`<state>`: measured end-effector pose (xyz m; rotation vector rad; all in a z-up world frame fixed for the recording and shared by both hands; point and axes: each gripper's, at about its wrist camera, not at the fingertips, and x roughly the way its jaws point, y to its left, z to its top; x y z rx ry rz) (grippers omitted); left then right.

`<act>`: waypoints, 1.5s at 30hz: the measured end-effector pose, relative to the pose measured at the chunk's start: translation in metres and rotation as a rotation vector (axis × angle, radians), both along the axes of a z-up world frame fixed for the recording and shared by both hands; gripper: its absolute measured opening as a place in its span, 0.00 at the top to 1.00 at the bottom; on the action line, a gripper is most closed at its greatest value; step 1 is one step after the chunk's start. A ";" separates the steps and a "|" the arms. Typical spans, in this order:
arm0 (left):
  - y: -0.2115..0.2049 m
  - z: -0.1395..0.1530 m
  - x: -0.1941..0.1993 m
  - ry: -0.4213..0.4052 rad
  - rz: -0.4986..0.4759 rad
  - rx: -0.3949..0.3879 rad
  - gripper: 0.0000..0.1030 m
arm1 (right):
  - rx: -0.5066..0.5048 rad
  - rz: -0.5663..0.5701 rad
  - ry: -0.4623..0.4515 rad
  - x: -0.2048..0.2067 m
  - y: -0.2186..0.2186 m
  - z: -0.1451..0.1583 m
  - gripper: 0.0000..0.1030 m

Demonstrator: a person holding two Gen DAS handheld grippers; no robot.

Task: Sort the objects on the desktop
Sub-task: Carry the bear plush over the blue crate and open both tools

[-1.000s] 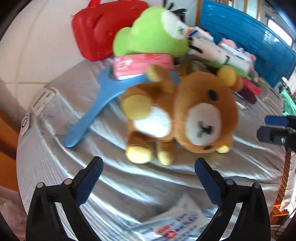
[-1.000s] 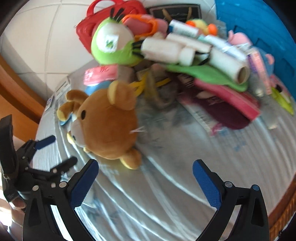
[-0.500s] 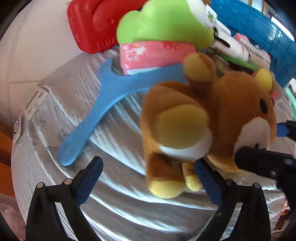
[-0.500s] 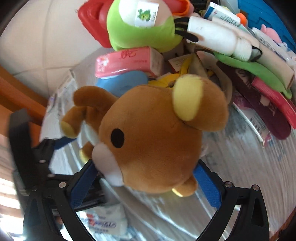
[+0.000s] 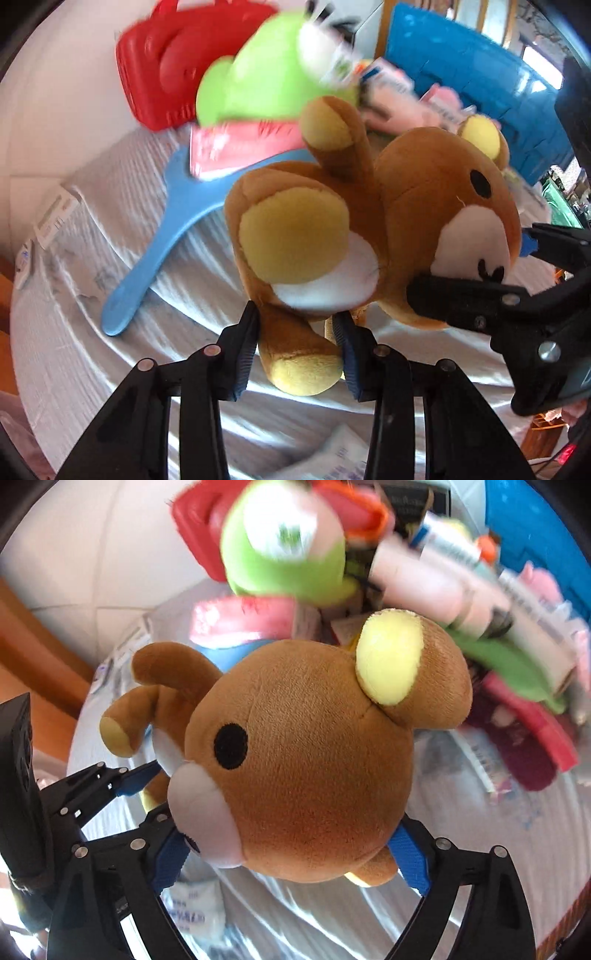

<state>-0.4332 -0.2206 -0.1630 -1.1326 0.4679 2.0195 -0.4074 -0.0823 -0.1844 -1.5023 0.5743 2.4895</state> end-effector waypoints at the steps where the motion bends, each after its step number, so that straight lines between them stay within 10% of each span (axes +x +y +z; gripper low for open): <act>1: 0.000 0.011 0.008 0.016 0.001 0.014 0.62 | 0.008 0.003 0.017 0.007 0.000 0.009 0.09; 18: 0.129 0.162 0.094 0.260 -0.006 0.196 0.62 | 0.159 0.015 0.297 0.116 0.099 0.163 0.09; 34: 0.488 0.267 0.133 0.334 -0.092 0.276 0.62 | 0.298 -0.053 0.413 0.184 0.451 0.279 0.09; 45: 0.663 0.252 0.164 0.248 -0.230 0.170 0.62 | 0.198 -0.229 0.357 0.239 0.618 0.262 0.09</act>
